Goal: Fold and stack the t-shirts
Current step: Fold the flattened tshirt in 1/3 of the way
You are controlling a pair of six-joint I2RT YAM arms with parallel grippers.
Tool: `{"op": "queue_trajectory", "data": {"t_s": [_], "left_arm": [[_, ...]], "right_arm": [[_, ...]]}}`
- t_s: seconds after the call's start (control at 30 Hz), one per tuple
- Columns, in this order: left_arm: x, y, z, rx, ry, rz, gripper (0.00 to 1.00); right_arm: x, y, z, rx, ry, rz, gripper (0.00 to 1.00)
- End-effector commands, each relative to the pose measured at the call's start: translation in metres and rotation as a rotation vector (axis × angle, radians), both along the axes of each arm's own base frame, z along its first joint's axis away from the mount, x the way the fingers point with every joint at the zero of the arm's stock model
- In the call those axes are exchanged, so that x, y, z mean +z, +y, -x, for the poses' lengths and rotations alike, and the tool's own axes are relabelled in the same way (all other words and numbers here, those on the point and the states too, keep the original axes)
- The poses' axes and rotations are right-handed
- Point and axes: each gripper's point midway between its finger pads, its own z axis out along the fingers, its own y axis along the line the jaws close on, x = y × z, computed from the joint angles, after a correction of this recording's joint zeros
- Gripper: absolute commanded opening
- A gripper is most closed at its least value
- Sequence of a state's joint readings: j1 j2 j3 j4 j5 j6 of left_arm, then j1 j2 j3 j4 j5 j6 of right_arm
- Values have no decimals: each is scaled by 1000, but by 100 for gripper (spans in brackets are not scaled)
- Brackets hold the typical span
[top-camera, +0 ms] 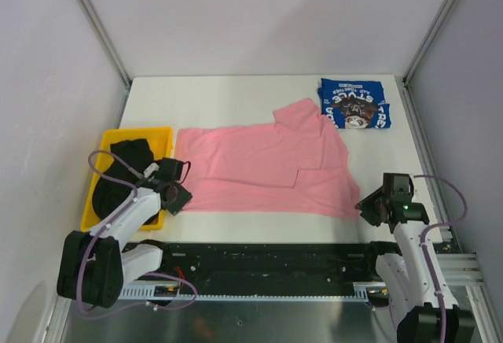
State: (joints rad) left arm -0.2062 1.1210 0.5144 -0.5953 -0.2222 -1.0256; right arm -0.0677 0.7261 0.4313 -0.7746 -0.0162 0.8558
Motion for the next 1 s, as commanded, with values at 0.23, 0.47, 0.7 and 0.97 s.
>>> {"op": "queue_trajectory", "data": {"t_s": [0.23,0.47,0.7,0.97], "left_arm": [[49,3,-20,-81,-89,-56,47],[65,-1,-33,-177,-115,-86,50],[64,-8,-40,-272,-92,-87,51],[40,-15,-36,-303,-45,-71,51]], "right_arm": [[94,42,-152,319,-368,98,37],[46,57,-218,362,-296,72,36],[4,47,-230,335,-224,76,36],[-29,19,-210,281,-76,120,34]]}}
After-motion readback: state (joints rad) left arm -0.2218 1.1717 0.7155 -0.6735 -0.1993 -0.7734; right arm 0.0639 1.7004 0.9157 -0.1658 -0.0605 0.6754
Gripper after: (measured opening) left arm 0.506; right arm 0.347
